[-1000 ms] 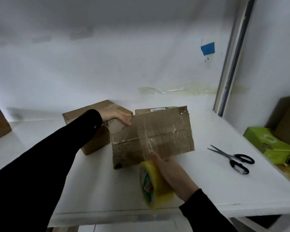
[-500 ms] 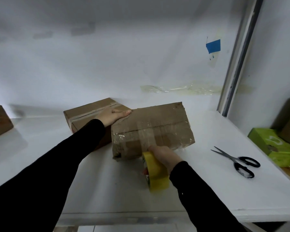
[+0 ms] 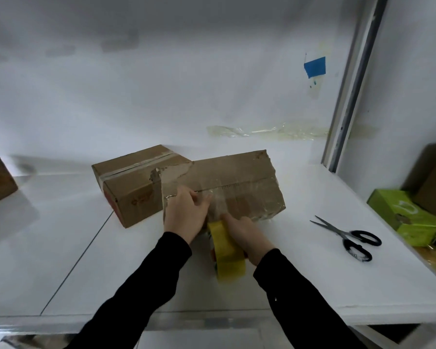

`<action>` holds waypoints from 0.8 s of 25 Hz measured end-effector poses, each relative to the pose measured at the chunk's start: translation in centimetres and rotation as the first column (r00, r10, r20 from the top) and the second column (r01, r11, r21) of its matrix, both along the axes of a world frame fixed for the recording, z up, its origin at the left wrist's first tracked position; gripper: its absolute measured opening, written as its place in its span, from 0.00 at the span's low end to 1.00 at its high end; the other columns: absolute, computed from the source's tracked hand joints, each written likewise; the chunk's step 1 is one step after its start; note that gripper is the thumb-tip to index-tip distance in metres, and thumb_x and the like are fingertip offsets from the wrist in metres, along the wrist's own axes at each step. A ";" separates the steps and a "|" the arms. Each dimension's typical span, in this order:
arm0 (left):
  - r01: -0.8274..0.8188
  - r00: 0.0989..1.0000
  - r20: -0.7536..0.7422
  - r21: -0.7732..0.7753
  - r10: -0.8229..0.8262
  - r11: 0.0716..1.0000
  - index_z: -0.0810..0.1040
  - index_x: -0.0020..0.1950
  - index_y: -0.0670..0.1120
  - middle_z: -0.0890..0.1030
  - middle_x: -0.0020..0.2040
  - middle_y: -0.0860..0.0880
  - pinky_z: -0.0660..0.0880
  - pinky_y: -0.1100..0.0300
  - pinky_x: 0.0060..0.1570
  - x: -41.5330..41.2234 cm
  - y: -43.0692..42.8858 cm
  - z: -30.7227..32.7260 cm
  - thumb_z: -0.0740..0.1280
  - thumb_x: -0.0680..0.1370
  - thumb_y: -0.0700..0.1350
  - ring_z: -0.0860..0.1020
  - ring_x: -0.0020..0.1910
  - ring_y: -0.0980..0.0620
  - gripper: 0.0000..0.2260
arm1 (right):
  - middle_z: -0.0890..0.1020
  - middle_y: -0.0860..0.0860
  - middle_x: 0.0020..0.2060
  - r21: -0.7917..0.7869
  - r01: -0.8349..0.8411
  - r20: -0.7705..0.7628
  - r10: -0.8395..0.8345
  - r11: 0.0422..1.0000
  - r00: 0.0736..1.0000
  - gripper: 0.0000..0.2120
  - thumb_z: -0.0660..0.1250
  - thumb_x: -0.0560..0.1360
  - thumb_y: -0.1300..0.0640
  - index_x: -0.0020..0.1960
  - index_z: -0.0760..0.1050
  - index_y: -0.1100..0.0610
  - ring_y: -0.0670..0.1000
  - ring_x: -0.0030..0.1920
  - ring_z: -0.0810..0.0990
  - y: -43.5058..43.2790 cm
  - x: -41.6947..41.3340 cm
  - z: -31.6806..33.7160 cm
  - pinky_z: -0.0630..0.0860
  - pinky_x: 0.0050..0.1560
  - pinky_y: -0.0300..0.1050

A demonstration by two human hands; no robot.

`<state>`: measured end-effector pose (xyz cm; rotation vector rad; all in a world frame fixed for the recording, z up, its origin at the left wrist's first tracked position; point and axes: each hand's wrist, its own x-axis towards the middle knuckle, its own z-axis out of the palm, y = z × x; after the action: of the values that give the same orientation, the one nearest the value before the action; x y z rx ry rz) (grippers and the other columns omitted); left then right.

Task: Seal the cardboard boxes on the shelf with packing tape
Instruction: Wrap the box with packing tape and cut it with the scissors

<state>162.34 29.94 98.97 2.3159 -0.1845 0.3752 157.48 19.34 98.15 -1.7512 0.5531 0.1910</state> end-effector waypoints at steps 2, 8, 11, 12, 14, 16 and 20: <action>0.001 0.999 -0.042 0.054 0.002 0.999 0.80 0.44 0.41 0.81 0.40 0.47 0.75 0.56 0.45 0.1 -0.4 0.3 0.68 0.74 0.56 0.79 0.44 0.49 0.17 | 0.77 0.55 0.55 -0.014 -0.069 0.046 0.069 0.998 0.997 0.27 0.53 0.77 0.38 0.59 0.72 0.60 0.55 0.56 0.76 -0.2 -2.1 0.3 0.73 0.62 0.52; -0.007 0.998 -0.066 -0.026 0.005 1.000 0.78 0.46 0.42 0.78 0.42 0.48 0.68 0.62 0.43 -1.5 -0.3 -0.6 0.73 0.70 0.51 0.76 0.46 0.50 0.14 | 0.84 0.59 0.39 -0.422 0.560 0.632 -0.211 0.713 0.746 0.17 0.61 0.76 0.47 0.41 0.77 0.60 0.56 0.42 0.81 -15.0 -9.7 4.7 0.74 0.47 0.47; -0.017 0.998 -0.053 -0.060 0.014 0.998 0.77 0.45 0.42 0.79 0.43 0.45 0.68 0.61 0.44 -1.4 -0.3 -1.1 0.73 0.71 0.48 0.77 0.49 0.47 0.12 | 0.83 0.62 0.43 -0.729 0.423 0.396 -0.172 0.538 0.902 0.09 0.67 0.75 0.61 0.48 0.79 0.68 0.59 0.44 0.79 -22.8 -10.0 3.1 0.70 0.45 0.46; -0.013 0.998 -0.060 -0.061 0.009 0.998 0.77 0.44 0.42 0.80 0.43 0.45 0.69 0.61 0.45 -1.4 -0.4 -1.2 0.73 0.71 0.48 0.77 0.50 0.47 0.11 | 0.82 0.61 0.45 -0.782 0.250 0.214 -0.131 0.570 0.968 0.14 0.69 0.73 0.57 0.51 0.79 0.68 0.59 0.45 0.78 -24.0 -9.3 1.4 0.68 0.44 0.45; -0.014 0.997 -0.078 -0.066 0.009 0.998 0.77 0.45 0.43 0.79 0.44 0.46 0.70 0.61 0.46 -1.3 -0.4 -1.1 0.73 0.72 0.48 0.77 0.51 0.47 0.10 | 0.82 0.60 0.48 -0.813 -0.053 -0.101 -0.051 0.580 0.994 0.33 0.69 0.64 0.36 0.51 0.79 0.65 0.59 0.49 0.78 -24.4 -8.8 -1.0 0.68 0.44 0.44; -0.025 0.995 -0.100 -0.081 0.017 0.996 0.78 0.46 0.41 0.79 0.42 0.46 0.70 0.62 0.45 -1.0 -0.2 -1.1 0.73 0.71 0.47 0.77 0.51 0.47 0.11 | 0.82 0.60 0.44 -0.827 -0.074 -0.089 0.000 0.558 0.996 0.49 0.62 0.49 0.21 0.46 0.79 0.64 0.58 0.46 0.78 -25.0 -8.3 -2.4 0.69 0.43 0.47; -0.036 0.993 -0.112 -0.088 0.026 0.995 0.79 0.48 0.40 0.81 0.45 0.44 0.74 0.59 0.47 -0.9 -0.2 -1.4 0.72 0.72 0.47 0.78 0.50 0.47 0.12 | 0.79 0.61 0.47 -0.848 0.030 0.016 -0.032 0.529 0.999 0.23 0.78 0.63 0.46 0.47 0.76 0.61 0.56 0.43 0.73 -25.1 -8.9 -2.4 0.65 0.37 0.41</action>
<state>161.47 29.79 97.60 2.2454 -0.0748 0.2644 148.54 -5.76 95.76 -2.7106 0.7501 -0.1539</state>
